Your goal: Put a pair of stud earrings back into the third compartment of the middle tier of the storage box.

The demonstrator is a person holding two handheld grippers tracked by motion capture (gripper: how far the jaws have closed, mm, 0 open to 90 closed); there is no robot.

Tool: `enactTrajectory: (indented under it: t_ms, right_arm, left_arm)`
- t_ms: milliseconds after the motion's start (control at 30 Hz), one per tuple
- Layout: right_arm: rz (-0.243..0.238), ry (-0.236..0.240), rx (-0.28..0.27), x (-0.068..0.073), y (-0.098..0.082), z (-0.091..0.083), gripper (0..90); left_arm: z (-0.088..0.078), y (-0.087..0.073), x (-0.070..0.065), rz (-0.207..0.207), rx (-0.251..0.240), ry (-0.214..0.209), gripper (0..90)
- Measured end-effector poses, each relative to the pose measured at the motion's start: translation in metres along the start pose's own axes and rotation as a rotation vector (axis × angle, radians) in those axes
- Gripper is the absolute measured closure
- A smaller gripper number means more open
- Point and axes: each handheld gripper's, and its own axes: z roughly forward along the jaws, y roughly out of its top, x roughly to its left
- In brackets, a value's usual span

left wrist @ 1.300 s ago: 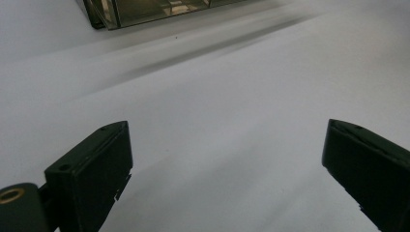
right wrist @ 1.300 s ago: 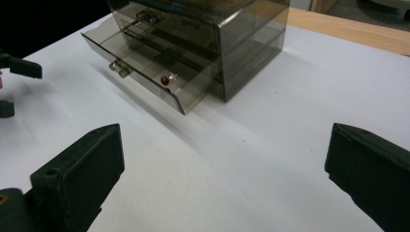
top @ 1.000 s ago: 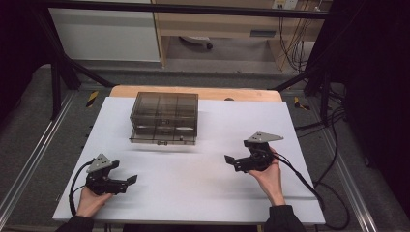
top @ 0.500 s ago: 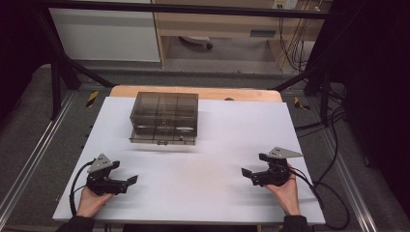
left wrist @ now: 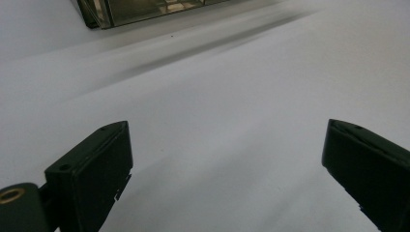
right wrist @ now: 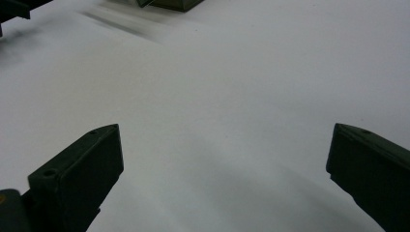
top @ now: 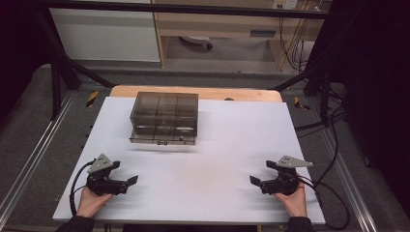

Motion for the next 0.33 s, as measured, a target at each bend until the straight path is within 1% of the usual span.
enactTrajectory:
  t_ms: [33, 233, 333]
  right_arm:
    - [0.005, -0.003, -0.002, -0.0004, -0.0015, -0.0012, 0.3]
    - [0.011, -0.003, -0.009, -0.0044, -0.0047, -0.0051, 0.4]
    - [0.012, -0.002, 0.004, -0.0046, -0.0049, -0.0053, 0.4]
  left_arm:
    - [0.0004, -0.0001, -0.0004, -0.004, -0.003, -0.001, 3.4]
    - [0.0007, 0.0000, -0.0014, 0.000, -0.002, -0.003, 3.4]
    - [0.0007, -0.0001, -0.0012, -0.001, -0.003, -0.002, 3.5]
